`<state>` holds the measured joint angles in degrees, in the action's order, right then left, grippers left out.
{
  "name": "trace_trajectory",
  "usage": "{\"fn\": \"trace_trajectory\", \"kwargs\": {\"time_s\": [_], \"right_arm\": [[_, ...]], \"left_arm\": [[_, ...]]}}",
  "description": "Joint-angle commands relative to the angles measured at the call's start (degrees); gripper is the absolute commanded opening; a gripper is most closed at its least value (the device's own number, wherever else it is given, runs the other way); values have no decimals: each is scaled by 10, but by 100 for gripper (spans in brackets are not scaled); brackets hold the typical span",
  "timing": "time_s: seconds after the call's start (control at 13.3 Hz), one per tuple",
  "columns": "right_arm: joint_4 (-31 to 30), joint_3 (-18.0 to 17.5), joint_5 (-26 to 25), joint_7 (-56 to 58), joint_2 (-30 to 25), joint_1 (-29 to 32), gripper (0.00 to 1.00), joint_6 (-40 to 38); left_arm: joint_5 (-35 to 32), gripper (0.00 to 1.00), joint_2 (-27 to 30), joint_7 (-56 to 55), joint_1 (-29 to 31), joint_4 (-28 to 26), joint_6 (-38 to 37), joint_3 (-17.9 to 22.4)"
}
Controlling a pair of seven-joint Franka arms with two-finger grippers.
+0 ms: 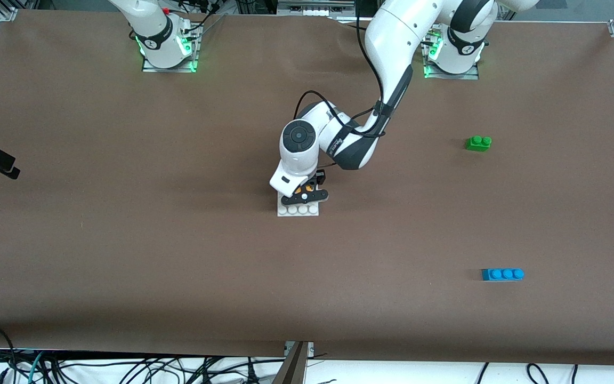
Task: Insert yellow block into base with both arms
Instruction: 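Carry the yellow brick with the left gripper over the white base plate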
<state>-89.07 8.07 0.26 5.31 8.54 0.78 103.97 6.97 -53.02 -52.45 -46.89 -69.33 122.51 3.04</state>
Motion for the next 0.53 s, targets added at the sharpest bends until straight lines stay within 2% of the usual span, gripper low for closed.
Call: {"fn": "trace_trajectory", "kwargs": {"time_s": [0.0, 0.38, 0.45], "right_arm": [[14, -4, -1, 3, 5, 7, 100, -11], [14, -4, -1, 2, 5, 7, 100, -11], [14, -4, -1, 3, 5, 7, 100, -11]], "left_arm": [[-10, 0, -15, -8, -10, 22, -3, 7], [-7, 0, -23, -10, -12, 21, 5, 7], [-6, 8, -23, -10, -12, 21, 5, 7]]}}
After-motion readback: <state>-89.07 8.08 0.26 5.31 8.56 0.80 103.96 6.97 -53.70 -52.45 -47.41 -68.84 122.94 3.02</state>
